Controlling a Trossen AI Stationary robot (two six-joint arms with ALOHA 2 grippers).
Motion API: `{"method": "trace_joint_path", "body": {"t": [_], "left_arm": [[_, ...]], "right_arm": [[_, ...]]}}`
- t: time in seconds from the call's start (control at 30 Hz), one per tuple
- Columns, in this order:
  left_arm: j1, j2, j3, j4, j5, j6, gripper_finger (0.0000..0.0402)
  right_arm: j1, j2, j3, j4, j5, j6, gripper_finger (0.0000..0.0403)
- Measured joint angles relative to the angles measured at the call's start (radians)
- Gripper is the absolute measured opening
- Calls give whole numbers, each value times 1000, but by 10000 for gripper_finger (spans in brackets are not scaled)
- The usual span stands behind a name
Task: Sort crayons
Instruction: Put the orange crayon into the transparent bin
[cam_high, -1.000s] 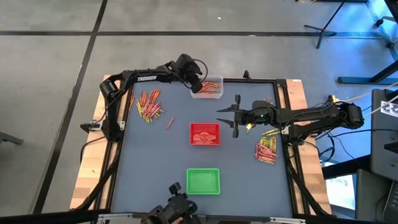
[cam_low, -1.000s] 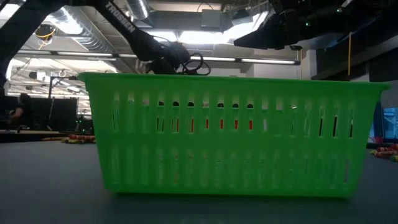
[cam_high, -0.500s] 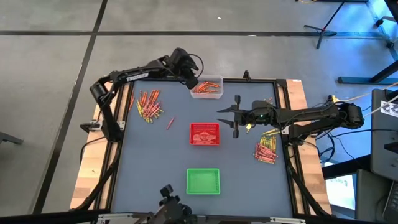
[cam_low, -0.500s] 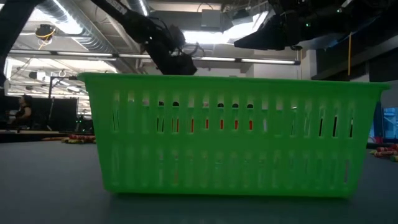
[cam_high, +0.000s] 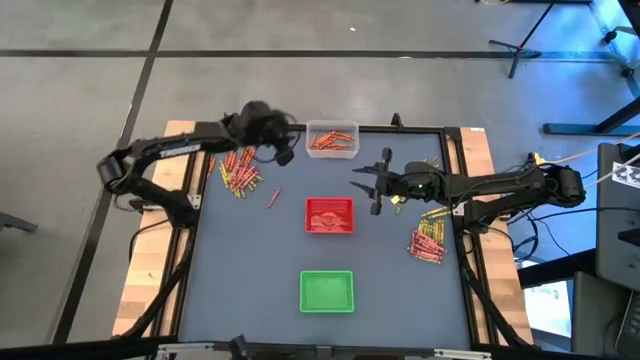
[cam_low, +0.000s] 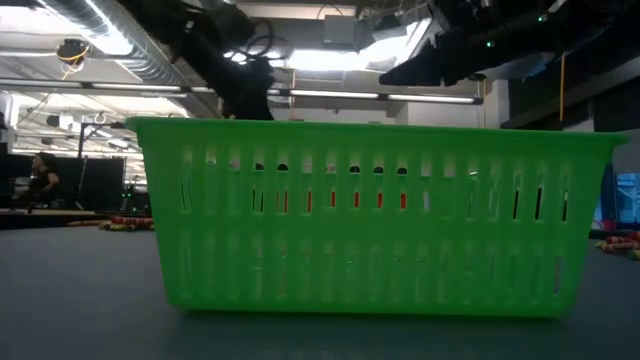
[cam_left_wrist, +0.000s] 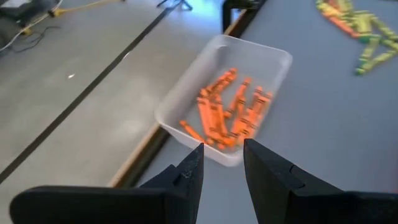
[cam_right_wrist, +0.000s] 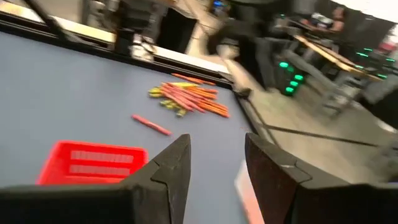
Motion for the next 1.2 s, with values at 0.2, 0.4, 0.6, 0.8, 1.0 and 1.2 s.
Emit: {"method": "trace_joint_path", "body": {"t": [0.2,0.4,0.6,0.8,1.0,1.2], "left_arm": [[-85,-154,-267,239,18,-44,98],[-136,-247,-432,586,112,11,98],[-151,-270,-578,879,209,54,98],[-150,-270,-661,1042,203,46,98],[-183,-271,-661,1049,202,4,98],[-213,-271,-661,1060,194,1,98]], "right_arm": [[-43,0,0,-13,47,-5,151],[-148,0,0,-58,47,20,151],[-246,5,34,-186,47,27,151],[-338,14,131,-387,65,30,151],[-464,76,195,-549,59,38,151],[-576,186,249,-617,8,38,151]]}}
